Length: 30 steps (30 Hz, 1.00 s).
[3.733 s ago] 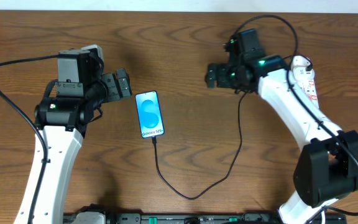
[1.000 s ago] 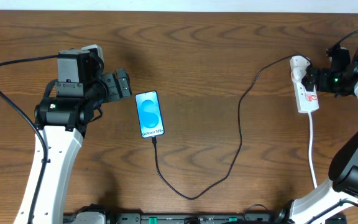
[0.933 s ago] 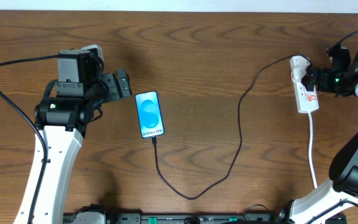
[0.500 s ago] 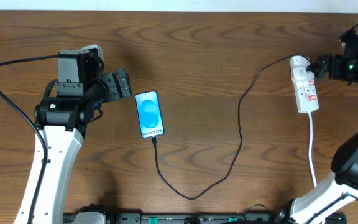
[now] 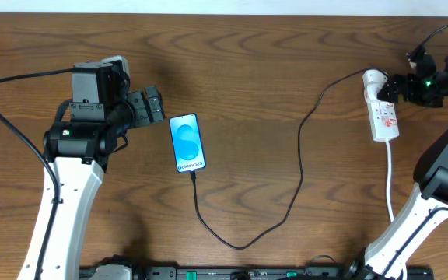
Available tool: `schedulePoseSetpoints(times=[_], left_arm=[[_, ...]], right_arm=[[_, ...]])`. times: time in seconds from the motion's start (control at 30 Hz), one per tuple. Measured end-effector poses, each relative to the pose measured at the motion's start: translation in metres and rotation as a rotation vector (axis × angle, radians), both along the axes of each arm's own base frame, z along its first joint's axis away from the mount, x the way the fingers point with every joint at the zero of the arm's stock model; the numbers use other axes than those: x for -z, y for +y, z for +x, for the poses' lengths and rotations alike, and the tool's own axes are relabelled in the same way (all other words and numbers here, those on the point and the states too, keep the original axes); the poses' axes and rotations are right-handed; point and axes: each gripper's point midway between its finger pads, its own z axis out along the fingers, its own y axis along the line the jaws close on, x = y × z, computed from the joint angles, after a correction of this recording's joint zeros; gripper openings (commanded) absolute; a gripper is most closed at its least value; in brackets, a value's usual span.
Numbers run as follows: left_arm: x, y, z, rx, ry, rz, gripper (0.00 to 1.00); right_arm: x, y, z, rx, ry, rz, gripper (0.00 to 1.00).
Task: Plug charger to phone and switch on socket
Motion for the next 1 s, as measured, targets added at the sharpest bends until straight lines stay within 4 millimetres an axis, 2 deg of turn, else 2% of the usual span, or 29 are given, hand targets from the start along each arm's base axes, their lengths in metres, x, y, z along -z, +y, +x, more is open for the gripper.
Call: schedulePoseSetpoints(times=[0.4, 1.0], left_arm=[[0.000, 0.000, 0.000, 0.000, 0.000, 0.000, 0.99], [0.000, 0.000, 0.000, 0.000, 0.000, 0.000, 0.99]], right_arm=[[0.018, 0.007, 0.004, -0.019, 0.008, 0.053, 0.99], [0.012, 0.023, 0.006, -0.034, -0.012, 0.135, 0.99]])
